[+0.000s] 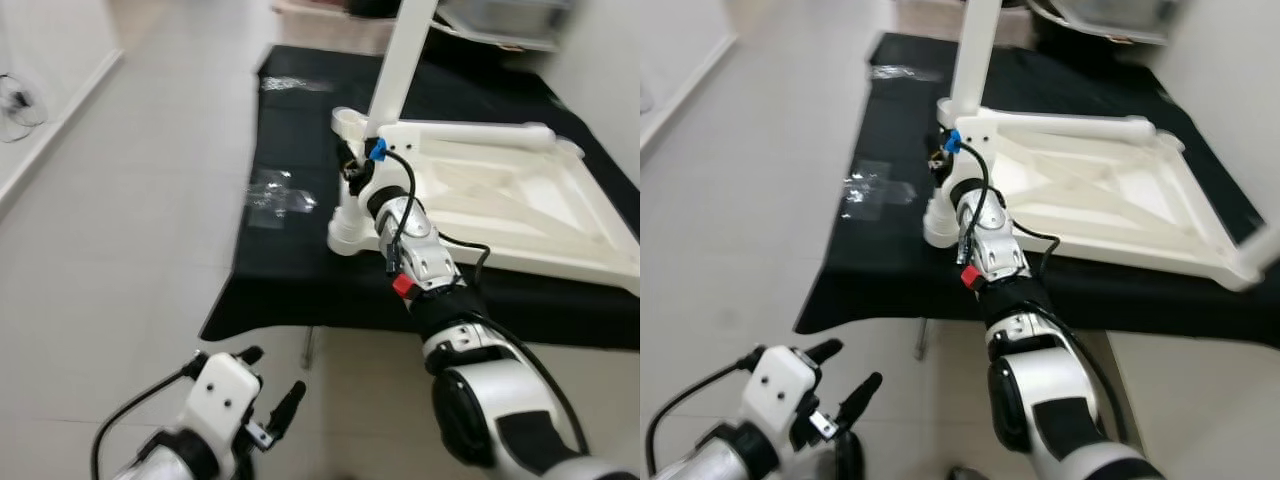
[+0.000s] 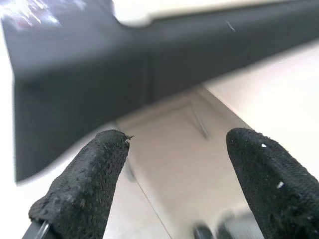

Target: Building children table

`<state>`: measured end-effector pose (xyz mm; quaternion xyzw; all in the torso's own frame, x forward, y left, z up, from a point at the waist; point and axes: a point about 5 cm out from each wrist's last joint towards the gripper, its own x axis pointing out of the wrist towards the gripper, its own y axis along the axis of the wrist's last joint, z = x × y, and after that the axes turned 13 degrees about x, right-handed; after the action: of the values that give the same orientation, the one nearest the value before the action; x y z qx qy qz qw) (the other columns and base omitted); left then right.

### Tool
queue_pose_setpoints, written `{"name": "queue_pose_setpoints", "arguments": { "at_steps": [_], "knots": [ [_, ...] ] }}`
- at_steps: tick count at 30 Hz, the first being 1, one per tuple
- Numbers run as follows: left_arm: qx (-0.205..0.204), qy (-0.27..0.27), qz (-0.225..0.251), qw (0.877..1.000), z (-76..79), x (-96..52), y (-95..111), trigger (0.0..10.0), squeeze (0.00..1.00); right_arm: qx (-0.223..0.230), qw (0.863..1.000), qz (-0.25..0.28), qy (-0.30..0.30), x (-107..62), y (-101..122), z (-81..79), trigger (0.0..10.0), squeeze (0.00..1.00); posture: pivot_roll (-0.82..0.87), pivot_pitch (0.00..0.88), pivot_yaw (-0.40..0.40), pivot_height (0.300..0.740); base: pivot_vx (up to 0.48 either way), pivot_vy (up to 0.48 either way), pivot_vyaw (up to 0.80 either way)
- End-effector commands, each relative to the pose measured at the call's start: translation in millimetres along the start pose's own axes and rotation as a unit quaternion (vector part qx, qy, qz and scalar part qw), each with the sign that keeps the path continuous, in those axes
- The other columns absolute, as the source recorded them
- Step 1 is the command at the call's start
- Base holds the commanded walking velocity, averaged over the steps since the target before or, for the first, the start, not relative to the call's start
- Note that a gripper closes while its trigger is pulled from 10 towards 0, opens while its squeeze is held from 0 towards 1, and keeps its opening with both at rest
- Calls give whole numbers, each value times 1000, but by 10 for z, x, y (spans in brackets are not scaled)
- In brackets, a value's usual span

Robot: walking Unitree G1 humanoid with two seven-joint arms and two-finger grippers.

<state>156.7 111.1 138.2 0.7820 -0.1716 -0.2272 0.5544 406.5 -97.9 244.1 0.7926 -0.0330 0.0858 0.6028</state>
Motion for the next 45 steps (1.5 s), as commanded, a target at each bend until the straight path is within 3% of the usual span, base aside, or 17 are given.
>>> {"name": "queue_pose_setpoints", "arguments": {
  "at_steps": [1, 6, 11, 16, 19, 25, 26, 28, 30, 32, 34, 37, 38, 40, 44, 45],
  "knots": [
    [10, 1, -1, 1000, -19, 12, -2, 10000, 0, 26, 997, -52, -52, -49, -252, 38, 10000, 0, 150, 192, -102, 740, 0, 0, 0],
    [9, 0, -1, 1000, -15, 12, -2, 10000, 0, 42, 989, -39, -137, -5, -189, 108, 10000, 0, 151, 187, -101, 740, 0, 0, 0],
    [4, -7, 2, 1000, -12, 29, 1, 10000, 0, 67, 966, -18, -250, -17, -117, 162, 10000, 0, 153, 181, -107, 740, 0, 0, 0],
    [-3, 2, 7, 1000, -40, 65, 13, 10000, 0, 78, 951, -12, -298, -40, -99, 152, 10000, 0, 154, 177, -113, 740, 0, 0, 0],
    [-3, 10, 5, 1000, -55, 96, -6, 10000, 0, 115, 952, -3, -284, -19, -52, 30, 10000, 0, 154, 174, -115, 740, 0, 0, 0],
    [-21, 51, -8, 998, -160, 143, -71, 10000, 0, 148, 966, 92, -190, 34, 381, -185, 10000, 0, 152, 141, -118, 740, 0, 0, 0],
    [-29, 61, -8, 998, -194, 162, -81, 10000, 945, 145, 970, 111, -163, 31, 493, -214, 10000, 0, 148, 131, -119, 740, 0, 0, 0],
    [-34, 66, -7, 997, -224, 189, -90, 10000, 1000, 143, 974, 121, -128, 26, 566, -252, 10000, 0, 138, 115, -118, 740, 0, 0, 0],
    [-34, 66, -7, 997, -224, 189, -90, 10000, 1000, 143, 974, 121, -128, 26, 566, -252, 10000, 0, 138, 115, -118, 740, 0, 0, 0],
    [-22, 83, -2, 996, -302, 263, -75, 10000, 1000, 143, 979, 126, -77, -30, 617, -298, 10000, 0, 132, 86, -115, 740, 0, 0, 0],
    [-22, 83, -2, 996, -302, 263, -75, 10000, 1000, 143, 979, 126, -77, -30, 617, -298, 10000, 0, 132, 86, -115, 740, 0, 0, 0],
    [8, 104, 1, 995, -391, 356, -25, 10000, 1000, 163, 981, 102, -20, -119, 544, -356, 10000, 0, 132, 74, -114, 740, 0, 0, 0],
    [26, 116, 2, 993, -448, 408, 5, 10000, 0, 172, 981, 87, 9, -173, 476, -385, 10000, 0, 128, 61, -112, 740, 0, 0, 0],
    [26, 116, 2, 993, -448, 408, 5, 10000, 0, 172, 981, 87, 9, -173, 476, -385, 10000, 0, 128, 61, -112, 740, 0, 0, 0],
    [95, 145, 10, 985, -618, 599, 121, 10000, 0, 196, 977, 49, 67, -316, 243, -454, 10000, 0, 130, 33, -113, 740, 0, 0, 0],
    [95, 145, 10, 985, -618, 599, 121, 10000, 0, 196, 977, 49, 67, -316, 243, -454, 10000, 0, 130, 33, -113, 740, 0, 0, 0]
  ]
}}
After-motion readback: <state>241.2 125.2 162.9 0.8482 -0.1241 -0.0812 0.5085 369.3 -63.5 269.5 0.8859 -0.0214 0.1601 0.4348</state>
